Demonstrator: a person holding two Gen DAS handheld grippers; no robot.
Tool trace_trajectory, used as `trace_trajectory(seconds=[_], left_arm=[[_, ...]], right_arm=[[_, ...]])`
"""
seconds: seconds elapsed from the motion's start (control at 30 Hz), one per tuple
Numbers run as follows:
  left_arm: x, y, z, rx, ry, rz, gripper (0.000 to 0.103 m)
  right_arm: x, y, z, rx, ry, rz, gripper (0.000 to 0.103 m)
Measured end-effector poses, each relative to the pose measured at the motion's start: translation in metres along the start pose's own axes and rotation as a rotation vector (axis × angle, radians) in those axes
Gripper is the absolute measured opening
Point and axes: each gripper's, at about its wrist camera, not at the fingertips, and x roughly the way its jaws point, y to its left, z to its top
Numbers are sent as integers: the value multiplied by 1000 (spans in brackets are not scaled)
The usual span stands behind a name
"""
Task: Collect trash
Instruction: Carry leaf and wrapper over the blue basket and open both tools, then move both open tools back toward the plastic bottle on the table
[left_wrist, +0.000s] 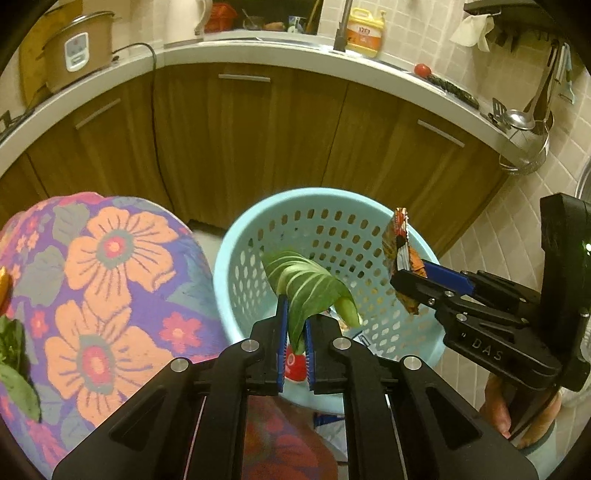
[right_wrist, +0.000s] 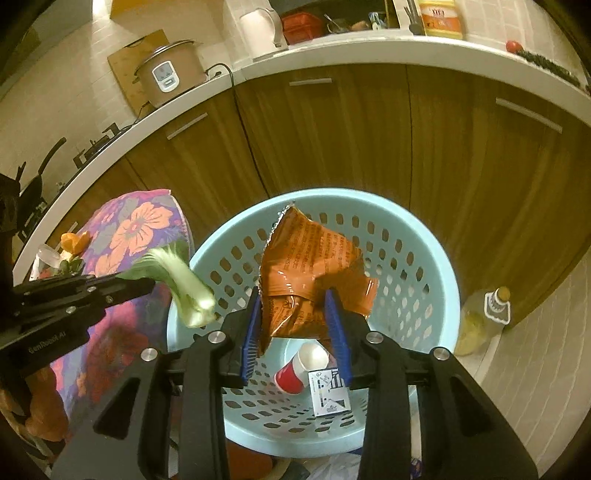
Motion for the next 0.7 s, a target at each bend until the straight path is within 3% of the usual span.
trace_trajectory(seconds=[0.03, 0.07, 0.1, 0.33, 0.5, 0.7], left_arm=[[1, -1, 0, 4, 9, 2, 26], [1, -2, -1, 10, 11, 2, 34], [0, -4, -2, 22, 6, 0, 35], [-14, -5, -4, 35, -13, -23, 35], [-43, 4, -9, 11, -84, -33, 37], [-79, 25, -15, -24, -174, -34, 47]], right_arm=[[2, -2, 1, 8, 10, 3, 53], [2, -3, 0, 16, 16, 12, 58], [2, -4, 0, 24, 15, 23, 63], [-12, 2, 2, 18, -37, 51, 63], [-28, 21, 6, -20, -101, 82, 63], [-42, 60, 18, -85, -163, 133, 63]])
